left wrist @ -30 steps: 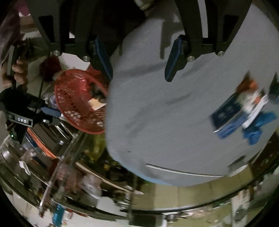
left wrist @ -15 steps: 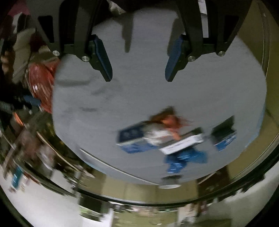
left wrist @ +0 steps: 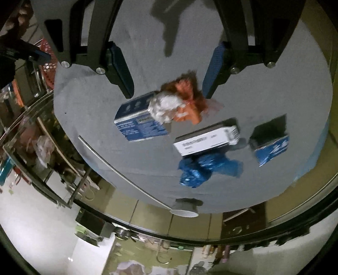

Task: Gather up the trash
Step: 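Move both open tools back over the table toward the remaining items, then grasp the blue-and-white box with the right tool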

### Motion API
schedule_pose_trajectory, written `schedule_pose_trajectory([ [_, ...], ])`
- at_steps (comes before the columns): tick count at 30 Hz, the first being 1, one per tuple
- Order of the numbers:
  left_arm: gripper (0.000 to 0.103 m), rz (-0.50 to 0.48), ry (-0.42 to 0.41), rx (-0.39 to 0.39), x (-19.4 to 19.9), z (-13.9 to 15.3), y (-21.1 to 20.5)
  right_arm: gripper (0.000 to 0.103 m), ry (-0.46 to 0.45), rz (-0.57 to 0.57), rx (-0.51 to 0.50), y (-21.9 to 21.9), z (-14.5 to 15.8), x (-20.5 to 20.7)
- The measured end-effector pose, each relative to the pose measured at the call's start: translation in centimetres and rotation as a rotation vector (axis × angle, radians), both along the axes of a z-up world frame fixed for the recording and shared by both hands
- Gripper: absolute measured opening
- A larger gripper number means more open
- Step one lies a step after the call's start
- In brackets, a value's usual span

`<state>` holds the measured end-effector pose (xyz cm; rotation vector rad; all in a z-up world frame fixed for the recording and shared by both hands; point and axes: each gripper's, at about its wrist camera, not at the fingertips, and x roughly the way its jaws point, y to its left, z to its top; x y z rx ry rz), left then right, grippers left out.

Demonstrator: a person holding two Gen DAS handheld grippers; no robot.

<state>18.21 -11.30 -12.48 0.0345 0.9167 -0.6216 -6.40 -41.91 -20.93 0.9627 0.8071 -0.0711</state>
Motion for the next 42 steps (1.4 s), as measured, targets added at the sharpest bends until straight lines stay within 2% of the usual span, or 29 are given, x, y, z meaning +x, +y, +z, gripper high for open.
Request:
schedule_pose_trajectory([
  [3,0.068,-0.008,-0.021,0.017,0.7,-0.6,-1.3,0.037,0.0,-0.003,0.0,-0.2,-0.1,0.0],
  [6,0.066,-0.027,-0.008,0.026,1.5,-1.5,-2.3,0.037,0.003,-0.002,0.005,-0.3,-0.2,0.0],
  [11,0.025,-0.074,0.04,0.056,1.9,-3.3,-3.1,0.037,0.005,0.018,0.0,0.1,-0.3,0.7],
  [13,0.018,-0.095,0.062,0.027,1.6,-3.4,-2.8,0.037,0.004,0.037,-0.014,0.6,0.0,1.6],
  [15,0.015,-0.104,0.048,0.036,0.9,-3.3,-2.3,0.037,-0.005,0.057,-0.027,1.1,0.5,2.4],
  [16,0.01,-0.116,0.046,0.033,0.5,-3.2,-1.9,0.037,-0.011,0.069,-0.038,1.4,0.9,3.1],
  [21,0.01,-0.135,0.05,0.011,-1.8,-2.6,0.6,0.037,-0.024,0.13,-0.047,3.3,2.7,7.7],
  [25,0.01,-0.121,0.027,-0.006,-3.4,-1.7,2.9,0.038,-0.005,0.176,-0.041,5.6,3.7,13.0],
  [28,0.009,-0.1,-0.004,-0.006,-4.7,-1.0,4.4,0.044,0.033,0.181,0.024,6.9,3.2,16.8],
  [30,0.009,-0.087,-0.048,0.015,-5.6,-0.6,5.3,0.058,0.057,0.163,0.06,7.6,2.7,18.8],
  [32,0.009,-0.076,-0.073,0.025,-6.1,-0.4,6.2,0.062,0.076,0.137,0.084,8.1,2.1,20.5],
  [37,0.009,-0.054,-0.102,0.021,-6.9,-0.1,8.4,0.064,0.162,0.036,0.15,8.7,0.6,24.0],
  [42,0.009,-0.058,-0.064,-0.02,-6.7,-0.5,9.6,0.067,0.258,-0.011,0.082,9.8,0.2,26.9],
])
